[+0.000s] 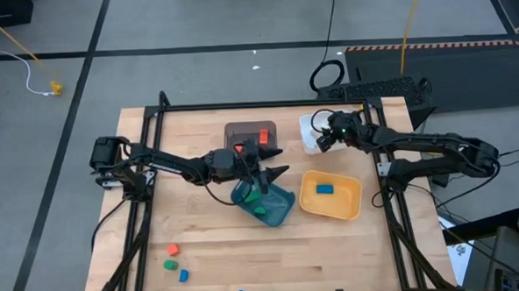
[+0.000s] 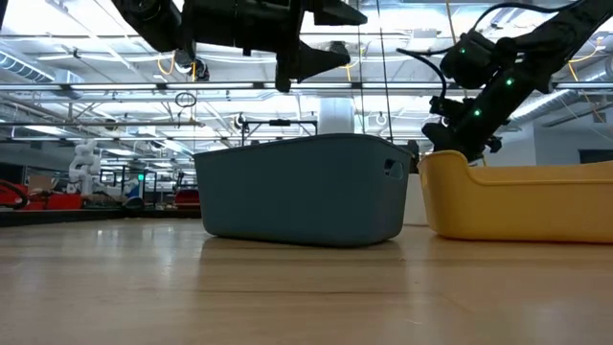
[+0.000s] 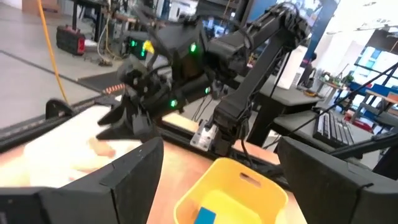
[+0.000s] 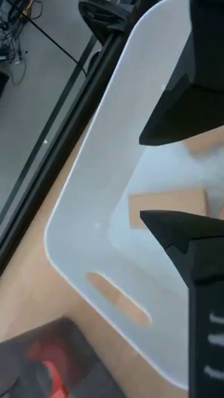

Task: Sort & place blocks by color
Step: Put the brown block into the white bin, then put the green block into the blue bin

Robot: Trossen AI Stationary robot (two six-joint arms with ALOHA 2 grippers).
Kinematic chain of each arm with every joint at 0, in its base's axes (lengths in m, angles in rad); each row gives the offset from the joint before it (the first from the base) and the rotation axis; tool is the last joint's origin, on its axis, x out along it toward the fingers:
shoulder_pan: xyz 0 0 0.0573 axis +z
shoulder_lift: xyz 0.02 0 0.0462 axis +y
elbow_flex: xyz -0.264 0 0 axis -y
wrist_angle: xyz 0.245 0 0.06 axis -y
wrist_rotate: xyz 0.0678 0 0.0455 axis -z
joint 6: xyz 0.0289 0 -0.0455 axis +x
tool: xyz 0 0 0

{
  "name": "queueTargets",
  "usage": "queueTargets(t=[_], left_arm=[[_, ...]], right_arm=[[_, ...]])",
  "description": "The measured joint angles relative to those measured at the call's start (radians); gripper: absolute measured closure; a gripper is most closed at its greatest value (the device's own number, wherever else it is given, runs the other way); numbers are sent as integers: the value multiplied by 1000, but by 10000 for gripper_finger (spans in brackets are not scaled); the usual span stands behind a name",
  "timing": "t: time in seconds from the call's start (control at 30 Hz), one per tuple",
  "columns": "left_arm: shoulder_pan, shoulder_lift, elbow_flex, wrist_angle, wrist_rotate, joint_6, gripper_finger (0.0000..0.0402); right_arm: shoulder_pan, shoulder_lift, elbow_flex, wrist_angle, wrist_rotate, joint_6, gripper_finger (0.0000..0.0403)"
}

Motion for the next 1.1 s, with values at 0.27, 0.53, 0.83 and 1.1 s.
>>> queueTargets(t=[0.27,0.53,0.83,1.1], left_arm=[[-4,-27,-1,-182,3,-66,125],[-76,-226,0,-711,20,-205,171],[-344,-303,0,-1264,27,-660,195],[-610,-301,-1,-1586,30,-810,214]], right_arm=[[3,-15,0,90,-5,-4,187],[84,-122,0,219,-167,116,177],[328,-136,0,526,-213,180,179],[490,-125,0,550,-211,183,179]])
